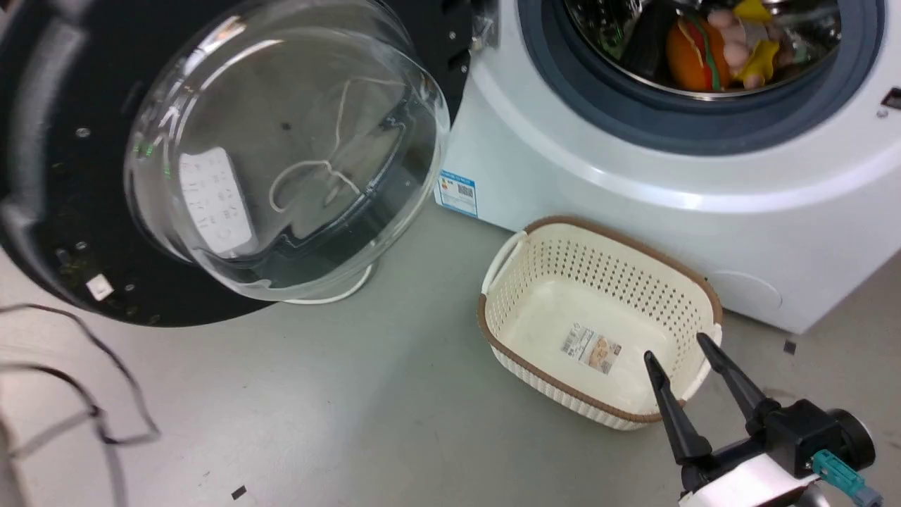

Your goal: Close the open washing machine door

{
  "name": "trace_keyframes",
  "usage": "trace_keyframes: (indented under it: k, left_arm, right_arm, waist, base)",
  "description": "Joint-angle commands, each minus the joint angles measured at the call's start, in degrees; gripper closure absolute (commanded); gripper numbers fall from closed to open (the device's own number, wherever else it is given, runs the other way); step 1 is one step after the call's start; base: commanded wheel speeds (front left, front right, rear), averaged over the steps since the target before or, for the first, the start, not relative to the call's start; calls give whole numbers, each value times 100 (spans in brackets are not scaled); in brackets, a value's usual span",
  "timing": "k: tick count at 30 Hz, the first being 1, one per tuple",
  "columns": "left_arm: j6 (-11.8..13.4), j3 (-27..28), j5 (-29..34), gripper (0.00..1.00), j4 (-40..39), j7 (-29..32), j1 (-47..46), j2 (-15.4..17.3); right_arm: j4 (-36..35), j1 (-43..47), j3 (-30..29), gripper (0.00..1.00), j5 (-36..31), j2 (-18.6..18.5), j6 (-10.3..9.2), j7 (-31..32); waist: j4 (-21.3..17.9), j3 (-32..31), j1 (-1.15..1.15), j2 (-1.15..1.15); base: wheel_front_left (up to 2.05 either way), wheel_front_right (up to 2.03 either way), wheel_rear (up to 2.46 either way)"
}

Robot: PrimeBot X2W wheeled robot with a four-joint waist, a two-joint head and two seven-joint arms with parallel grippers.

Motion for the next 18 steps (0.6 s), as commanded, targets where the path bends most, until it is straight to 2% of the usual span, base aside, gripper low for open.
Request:
trace_keyframes:
  k: [1,3,9,14,18]
  left_arm:
    - [27,119,-151,100,201,139,-205,183]
    - [67,298,-450,100,587,380,-496,389]
    - [288,686,-1653,100,1729,1665,-1216,655]
    - [448,916,-2590,100,2342,2772,-1602,670]
    - [365,989,-3217,100,2488,3624,-1709,648]
  right_arm:
    - [11,-105,16,0,41,-57,4,-65]
    - [16,-146,30,0,60,-86,4,-89]
    - [35,-232,81,0,111,-163,4,-161]
    - [65,-296,124,0,145,-205,4,-221]
    - [94,-332,159,0,162,-236,5,-262]
  waist:
    - [-62,87,-2,0]
    - [-94,154,-2,0]
    - [-106,299,-2,0]
    - [-76,400,-2,0]
    - [-41,454,-2,0]
  base:
    - [0,0,0]
    - [0,0,0]
    - [0,0,0]
    - [0,0,0]
    - [0,0,0]
